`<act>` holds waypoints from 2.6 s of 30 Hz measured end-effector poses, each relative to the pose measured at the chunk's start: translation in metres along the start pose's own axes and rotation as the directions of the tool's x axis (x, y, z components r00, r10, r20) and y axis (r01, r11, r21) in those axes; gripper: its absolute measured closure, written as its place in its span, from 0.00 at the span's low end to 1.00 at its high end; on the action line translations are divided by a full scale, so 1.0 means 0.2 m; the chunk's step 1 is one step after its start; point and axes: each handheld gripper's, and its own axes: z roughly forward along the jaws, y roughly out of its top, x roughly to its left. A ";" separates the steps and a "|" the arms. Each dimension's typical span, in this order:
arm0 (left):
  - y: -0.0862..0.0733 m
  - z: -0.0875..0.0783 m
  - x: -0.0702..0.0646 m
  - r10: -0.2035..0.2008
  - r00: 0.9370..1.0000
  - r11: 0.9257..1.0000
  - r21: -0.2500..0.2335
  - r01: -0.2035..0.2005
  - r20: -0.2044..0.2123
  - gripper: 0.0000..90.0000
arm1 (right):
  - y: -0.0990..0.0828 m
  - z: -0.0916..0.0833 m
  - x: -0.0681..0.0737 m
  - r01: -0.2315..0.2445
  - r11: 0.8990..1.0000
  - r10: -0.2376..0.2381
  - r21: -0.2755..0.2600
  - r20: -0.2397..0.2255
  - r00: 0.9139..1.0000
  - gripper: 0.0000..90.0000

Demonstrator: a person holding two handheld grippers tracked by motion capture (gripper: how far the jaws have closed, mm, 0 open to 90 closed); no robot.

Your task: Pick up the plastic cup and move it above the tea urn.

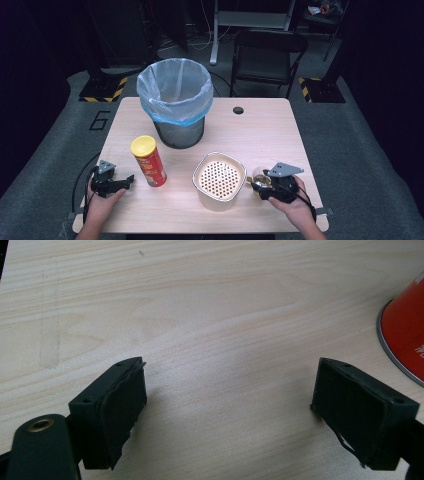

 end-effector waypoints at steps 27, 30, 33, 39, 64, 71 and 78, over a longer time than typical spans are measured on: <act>0.00 0.00 0.00 0.009 1.000 1.000 0.001 -0.009 0.002 0.15 | 0.53 0.23 -0.29 0.274 0.955 -0.283 -0.110 -0.073 0.956 0.40; 0.00 0.00 0.00 0.009 1.000 1.000 0.001 -0.009 0.001 0.15 | 0.56 0.25 -0.28 0.337 0.933 -0.346 -0.124 -0.061 0.936 0.40; 0.00 0.00 0.00 0.009 1.000 1.000 0.000 -0.009 0.001 0.15 | 0.59 0.25 -0.24 0.393 0.910 -0.403 -0.135 -0.054 0.914 0.40; 0.00 0.00 0.00 0.010 1.000 1.000 0.001 -0.010 0.002 0.15 | 0.60 0.24 -0.19 0.464 0.872 -0.473 -0.155 -0.028 0.880 0.40; 0.00 0.00 0.00 0.010 1.000 1.000 0.001 -0.010 0.002 0.15 | 0.57 0.24 -0.07 0.605 0.748 -0.610 -0.273 0.077 0.788 0.42; 0.00 0.00 0.00 0.010 1.000 1.000 0.001 -0.010 0.002 0.15 | 0.56 0.24 -0.03 0.659 0.698 -0.661 -0.279 0.101 0.743 0.42; 0.00 0.00 0.00 0.009 1.000 1.000 0.000 -0.009 0.002 0.15 | 0.54 0.24 0.03 0.726 0.639 -0.716 -0.253 0.146 0.682 0.42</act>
